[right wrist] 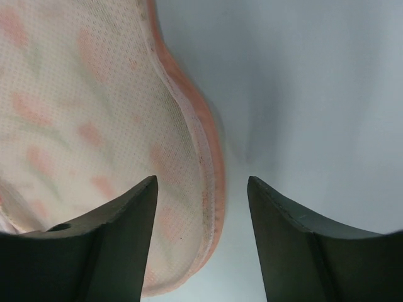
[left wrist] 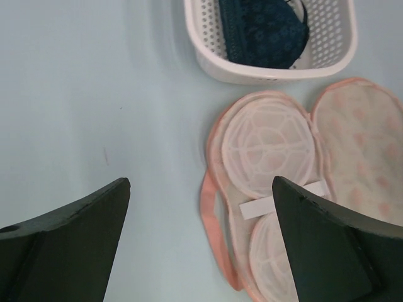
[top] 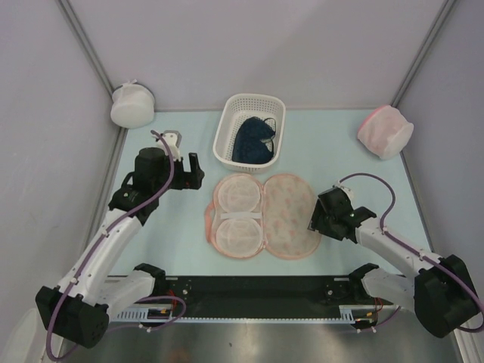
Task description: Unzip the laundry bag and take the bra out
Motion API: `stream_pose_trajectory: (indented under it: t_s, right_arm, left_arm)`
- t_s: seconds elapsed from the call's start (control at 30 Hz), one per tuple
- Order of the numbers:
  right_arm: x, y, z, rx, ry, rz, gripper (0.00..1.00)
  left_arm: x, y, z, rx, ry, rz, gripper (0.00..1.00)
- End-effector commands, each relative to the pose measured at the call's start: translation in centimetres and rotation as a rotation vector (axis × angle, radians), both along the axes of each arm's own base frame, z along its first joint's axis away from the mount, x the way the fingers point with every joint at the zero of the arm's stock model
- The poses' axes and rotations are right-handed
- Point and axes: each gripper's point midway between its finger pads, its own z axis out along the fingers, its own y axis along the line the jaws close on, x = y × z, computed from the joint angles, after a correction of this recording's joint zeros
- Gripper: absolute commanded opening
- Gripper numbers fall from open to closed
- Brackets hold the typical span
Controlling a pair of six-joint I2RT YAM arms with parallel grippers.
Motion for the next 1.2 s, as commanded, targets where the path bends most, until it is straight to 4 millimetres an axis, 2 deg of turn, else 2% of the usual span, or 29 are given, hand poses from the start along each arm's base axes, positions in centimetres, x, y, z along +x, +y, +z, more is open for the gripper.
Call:
stream_pose_trajectory:
  t_s: [0.0,0.03,0.07,0.13,0.17,0.27,0.5,0.53,0.73,0.87,1.0,1.17]
  right_arm:
    - [0.3,0.6,-0.3,0.021,0.008,0.012,0.58]
    - [0.3,0.7,-0.3,0.025,0.008,0.015,0.54]
    - [0.4,0.8,-0.3,0.025,0.012,0.017,0.45]
    - [0.3,0.7,-0.2,0.019,0.020,0.017,0.33]
    - [0.3,0.5,-0.1,0.012,0.016,0.014,0.22]
    - [0.2,0.1,0.3,-0.004,0.012,-0.001,0.00]
    - [-0.8,-1.9,2.2,-0.066,0.007,-0.051,0.00]
    - [-0.4,-2.2,3.1,-0.075,-0.021,-0.063,0.00]
    - [-0.5,-2.2,5.4,-0.041,-0.054,-0.094,0.00]
    - [-0.1,-2.1,7.9,-0.023,-0.097,-0.098,0.00]
    - [0.8,-0.5,11.4,0.035,-0.175,-0.065,0.00]
    - [0.9,4.3,14.6,0.094,-0.271,0.082,0.00]
  left_arm:
    - [-0.4,2.5,0.1,0.025,-0.056,0.085,1.00]
    - [-0.4,2.5,0.1,0.020,-0.060,0.087,1.00]
    - [-0.4,2.5,0.1,0.018,-0.061,0.088,1.00]
    - [-0.4,2.7,0.1,0.021,-0.061,0.095,1.00]
    - [-0.4,2.7,-0.1,0.024,-0.055,0.094,1.00]
    - [-0.3,2.8,-0.3,0.029,-0.049,0.095,1.00]
    - [-0.5,2.9,-0.1,0.026,-0.055,0.092,1.00]
    - [-0.4,2.9,-0.3,0.026,-0.052,0.092,1.00]
    - [-0.5,2.8,-0.3,0.023,-0.049,0.084,1.00]
    - [-0.6,2.7,-0.3,0.021,-0.052,0.081,1.00]
    - [-0.7,2.7,-0.2,0.018,-0.054,0.079,1.00]
    - [-0.8,2.8,-0.1,0.014,-0.058,0.080,0.99]
